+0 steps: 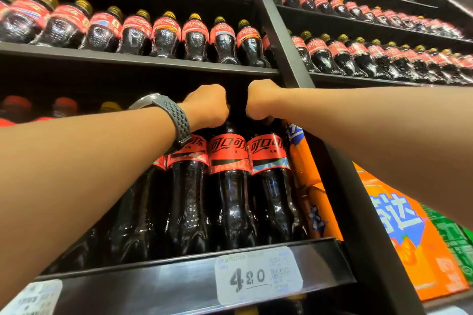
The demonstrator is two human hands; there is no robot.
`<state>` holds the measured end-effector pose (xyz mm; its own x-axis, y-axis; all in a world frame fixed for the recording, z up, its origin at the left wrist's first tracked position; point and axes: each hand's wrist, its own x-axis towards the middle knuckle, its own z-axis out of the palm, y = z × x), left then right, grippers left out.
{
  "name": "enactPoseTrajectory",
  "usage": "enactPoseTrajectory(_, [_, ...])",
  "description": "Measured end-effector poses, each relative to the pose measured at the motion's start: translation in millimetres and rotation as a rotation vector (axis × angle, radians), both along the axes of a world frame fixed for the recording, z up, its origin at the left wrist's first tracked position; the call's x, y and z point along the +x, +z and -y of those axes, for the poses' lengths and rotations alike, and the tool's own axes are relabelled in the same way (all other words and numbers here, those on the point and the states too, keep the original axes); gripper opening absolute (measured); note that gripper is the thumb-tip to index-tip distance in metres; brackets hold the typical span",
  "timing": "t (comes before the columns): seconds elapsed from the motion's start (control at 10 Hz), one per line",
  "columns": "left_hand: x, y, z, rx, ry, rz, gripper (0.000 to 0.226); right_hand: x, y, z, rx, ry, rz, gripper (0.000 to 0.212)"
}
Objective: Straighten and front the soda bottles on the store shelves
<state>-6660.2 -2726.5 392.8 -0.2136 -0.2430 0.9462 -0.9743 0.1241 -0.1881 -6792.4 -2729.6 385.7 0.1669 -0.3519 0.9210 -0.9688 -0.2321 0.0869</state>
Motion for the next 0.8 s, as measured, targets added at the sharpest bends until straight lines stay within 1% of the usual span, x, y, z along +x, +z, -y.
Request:
enactPoseTrajectory(0.1, [1.6, -1.5, 0.5, -0.001, -0.019, -0.019, 0.022, 0.1, 1.9, 1.7, -0.019, -0.023, -0.006, 0.009])
enactPoseTrajectory(0.3, [1.8, -3.2, -0.2, -0.008, -0.048, -0.037, 0.024, 1.4, 1.5, 4.3, -0.055, -0.044, -0.003, 0.022])
enactPoseTrajectory(0.5, [3.7, -0.5, -3.8, -0.006, -0.042, -0.030, 0.025, 4.4, -4.3, 3.2, -0.092, -0.060, -0.041, 0.022])
enactPoseTrajectory(0.6, [4.4, -6.0, -7.3, 0.025, -0.019, -0.010, 0.031, 1.2, -12.0, -6.6, -0.141, -0.028, -0.088, 0.021])
enactPoseTrajectory(0.7, [4.8, -18.4, -11.8, -0.021, 0.036, 0.025, 0.037, -5.6, -20.6, -13.4, -0.200, 0.006, -0.114, 0.015])
enactPoseTrajectory(0.8, [0.8, -40.8, -26.0, -0.190, 0.002, 0.122, 0.043, -14.1, -37.8, -20.1, -0.351, 0.160, -0.104, 0.017])
